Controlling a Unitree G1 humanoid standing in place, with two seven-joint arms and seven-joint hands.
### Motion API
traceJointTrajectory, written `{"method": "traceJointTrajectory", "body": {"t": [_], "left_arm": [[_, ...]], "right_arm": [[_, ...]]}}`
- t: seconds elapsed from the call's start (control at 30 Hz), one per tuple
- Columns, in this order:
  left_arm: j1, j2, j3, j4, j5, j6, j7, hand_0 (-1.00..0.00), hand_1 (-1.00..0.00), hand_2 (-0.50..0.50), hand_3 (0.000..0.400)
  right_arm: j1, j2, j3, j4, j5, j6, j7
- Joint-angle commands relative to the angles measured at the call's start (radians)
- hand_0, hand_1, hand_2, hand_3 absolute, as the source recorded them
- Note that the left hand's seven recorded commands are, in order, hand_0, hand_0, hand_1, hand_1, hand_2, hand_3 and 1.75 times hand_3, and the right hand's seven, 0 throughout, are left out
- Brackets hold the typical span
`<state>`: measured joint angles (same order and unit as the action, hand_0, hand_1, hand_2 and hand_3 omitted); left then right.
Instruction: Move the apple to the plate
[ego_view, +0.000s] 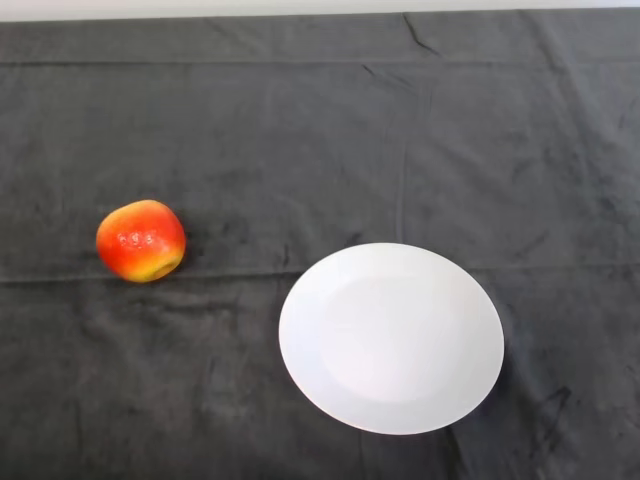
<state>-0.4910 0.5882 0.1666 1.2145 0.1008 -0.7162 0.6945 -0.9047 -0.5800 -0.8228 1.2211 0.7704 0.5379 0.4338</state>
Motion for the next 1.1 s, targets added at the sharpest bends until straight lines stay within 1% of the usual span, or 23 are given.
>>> {"method": "traceJointTrajectory", "body": {"t": [0.03, 0.37, 0.7, 1.0, 1.1], "left_arm": [[-0.044, 0.001, -0.025, -0.044, 0.023, -0.001, 0.01, 0.0, 0.0, 0.0, 0.0], [-0.053, -0.035, -0.069, -0.074, 0.067, -0.01, -0.008, 0.0, 0.0, 0.0, 0.0], [-0.08, -0.11, -0.142, -0.107, 0.141, 0.02, 0.002, 0.0, 0.0, 0.0, 0.0], [-0.081, -0.135, -0.191, -0.14, 0.183, 0.03, -0.031, 0.0, 0.0, 0.0, 0.0], [-0.08, -0.149, -0.208, -0.149, 0.199, 0.035, -0.031, 0.0, 0.0, 0.0, 0.0]], "right_arm": [[0.032, -0.02, -0.005, 0.011, 0.0084, -0.007, 0.0023], [0.033, -0.02, -0.005, 0.01, 0.0084, -0.007, 0.0021], [0.033, -0.019, -0.0049, 0.009, 0.0084, -0.007, 0.0018], [0.033, -0.019, -0.0048, 0.008, 0.0084, -0.007, 0.0015], [0.033, -0.019, -0.0047, 0.008, 0.0084, -0.007, 0.0014]]}}
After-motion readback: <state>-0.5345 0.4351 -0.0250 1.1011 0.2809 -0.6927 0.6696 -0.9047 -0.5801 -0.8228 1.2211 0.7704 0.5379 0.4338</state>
